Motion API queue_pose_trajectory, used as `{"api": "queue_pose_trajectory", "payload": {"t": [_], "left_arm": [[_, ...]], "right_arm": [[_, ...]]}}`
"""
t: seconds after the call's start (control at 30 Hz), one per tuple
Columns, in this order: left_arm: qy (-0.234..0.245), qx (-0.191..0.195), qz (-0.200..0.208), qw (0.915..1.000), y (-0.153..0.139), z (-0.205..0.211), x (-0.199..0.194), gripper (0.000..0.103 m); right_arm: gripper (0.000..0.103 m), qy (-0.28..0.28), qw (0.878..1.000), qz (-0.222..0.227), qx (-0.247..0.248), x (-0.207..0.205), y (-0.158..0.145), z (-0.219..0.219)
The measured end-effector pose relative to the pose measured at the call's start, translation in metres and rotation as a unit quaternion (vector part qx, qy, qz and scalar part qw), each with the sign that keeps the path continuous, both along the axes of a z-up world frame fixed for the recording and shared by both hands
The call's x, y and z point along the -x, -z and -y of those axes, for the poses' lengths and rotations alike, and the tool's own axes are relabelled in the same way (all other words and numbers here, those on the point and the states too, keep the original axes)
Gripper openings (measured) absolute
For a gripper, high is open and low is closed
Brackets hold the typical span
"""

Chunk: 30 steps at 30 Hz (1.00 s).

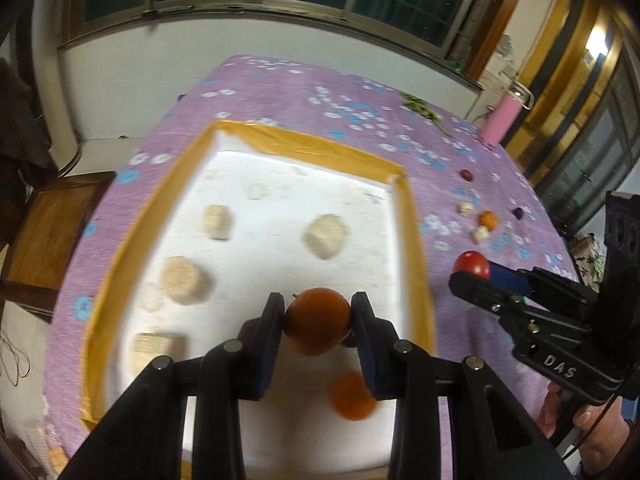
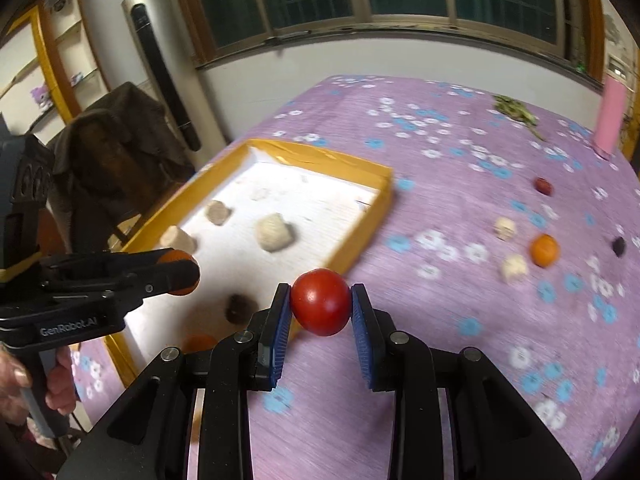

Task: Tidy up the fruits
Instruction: 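Carry the orange and tomato over the white tray and open both tools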

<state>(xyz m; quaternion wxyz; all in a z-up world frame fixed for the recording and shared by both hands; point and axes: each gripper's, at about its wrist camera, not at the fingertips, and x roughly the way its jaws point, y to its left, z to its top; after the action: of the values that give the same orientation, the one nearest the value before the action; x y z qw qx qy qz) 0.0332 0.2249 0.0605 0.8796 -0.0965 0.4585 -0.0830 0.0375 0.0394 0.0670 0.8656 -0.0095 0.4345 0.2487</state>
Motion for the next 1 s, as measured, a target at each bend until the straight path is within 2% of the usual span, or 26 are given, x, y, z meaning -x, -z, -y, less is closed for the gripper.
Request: {"api": "queue_pose_trajectory", "payload": {"t": [0.2, 0.57, 1.0], "left_arm": [[-0.007, -0.006, -0.008, 0.9999, 0.009, -0.024, -0.015, 0.037], [0.028, -0.012, -0.026, 0.9992, 0.029, -0.027, -0.047, 0.037], [0.052, -0.062, -0.025, 0.9964, 0.039, -0.023, -0.06, 0.037]], "right_arm": [[0.028, -0.015, 1.0, -0.01, 0.009, -0.013, 0.008, -0.03], [0.028, -0.007, 0.999, -0.037, 0.029, -0.032, 0.033, -0.065], [0.029, -0.005, 0.997, -0.039, 0.072, -0.039, 0.047, -0.078]]}}
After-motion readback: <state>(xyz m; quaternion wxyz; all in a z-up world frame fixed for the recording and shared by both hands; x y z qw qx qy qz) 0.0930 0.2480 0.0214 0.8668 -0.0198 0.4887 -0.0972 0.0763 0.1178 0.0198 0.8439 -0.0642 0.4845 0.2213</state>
